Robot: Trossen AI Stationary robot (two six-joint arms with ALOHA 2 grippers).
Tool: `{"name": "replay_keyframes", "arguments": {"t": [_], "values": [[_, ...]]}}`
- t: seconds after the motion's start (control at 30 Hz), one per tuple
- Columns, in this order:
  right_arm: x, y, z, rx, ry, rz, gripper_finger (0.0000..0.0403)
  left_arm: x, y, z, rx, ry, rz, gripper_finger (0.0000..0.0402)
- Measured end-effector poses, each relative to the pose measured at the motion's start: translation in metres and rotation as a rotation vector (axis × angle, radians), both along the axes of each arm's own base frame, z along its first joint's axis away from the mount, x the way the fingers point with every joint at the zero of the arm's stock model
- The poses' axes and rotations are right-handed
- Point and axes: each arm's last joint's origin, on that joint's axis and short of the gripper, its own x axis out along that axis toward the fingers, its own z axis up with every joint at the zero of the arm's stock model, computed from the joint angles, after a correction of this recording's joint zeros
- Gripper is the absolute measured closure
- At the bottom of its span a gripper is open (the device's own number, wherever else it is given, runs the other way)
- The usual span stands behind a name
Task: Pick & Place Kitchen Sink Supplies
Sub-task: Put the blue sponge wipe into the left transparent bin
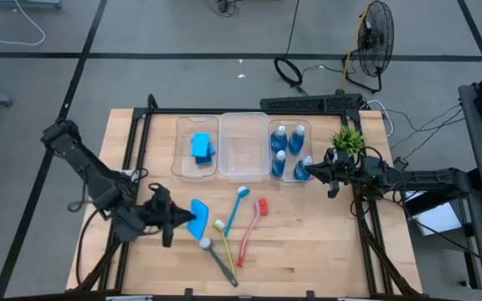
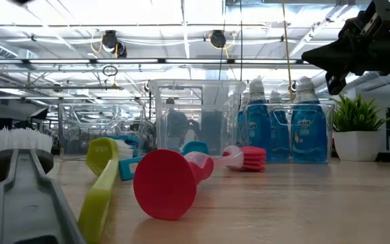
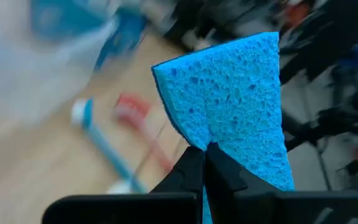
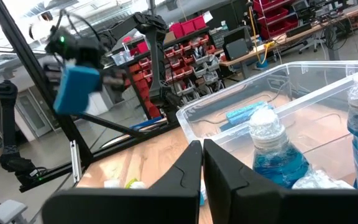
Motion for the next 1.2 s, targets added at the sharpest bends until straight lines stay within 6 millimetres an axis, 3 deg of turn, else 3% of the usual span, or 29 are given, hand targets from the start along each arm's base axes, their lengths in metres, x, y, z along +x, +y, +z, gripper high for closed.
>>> {"name": "replay_keyframes", "arguments": {"t": [0.17, 0.43, 0.67, 0.87, 0.93, 1.1, 1.2], "values": [[0.000, 0.000, 0.000, 0.000, 0.000, 0.000, 0.0399, -0.004, 0.003, 0.032, 0.106, -0.204, -0.060, 0.0401], [0.000, 0.000, 0.000, 0.000, 0.000, 0.000, 0.0399, -0.010, 0.007, 0.064, 0.255, -0.418, -0.163, 0.0401], [0.000, 0.000, 0.000, 0.000, 0.000, 0.000, 0.0399, -0.013, 0.006, 0.080, 0.364, -0.577, -0.252, 0.0401], [0.000, 0.000, 0.000, 0.000, 0.000, 0.000, 0.0399, -0.012, 0.006, 0.080, 0.373, -0.574, -0.247, 0.0401], [0.000, 0.000, 0.000, 0.000, 0.000, 0.000, 0.0399, -0.011, 0.009, 0.080, 0.348, -0.554, -0.186, 0.0401], [0.000, 0.000, 0.000, 0.000, 0.000, -0.001, 0.0399, -0.007, 0.024, 0.071, 0.221, -0.415, 0.213, 0.0401], [0.000, 0.000, 0.000, 0.002, 0.000, -0.003, 0.0399, -0.005, 0.031, 0.065, 0.198, -0.367, 0.356, 0.0401]]}}
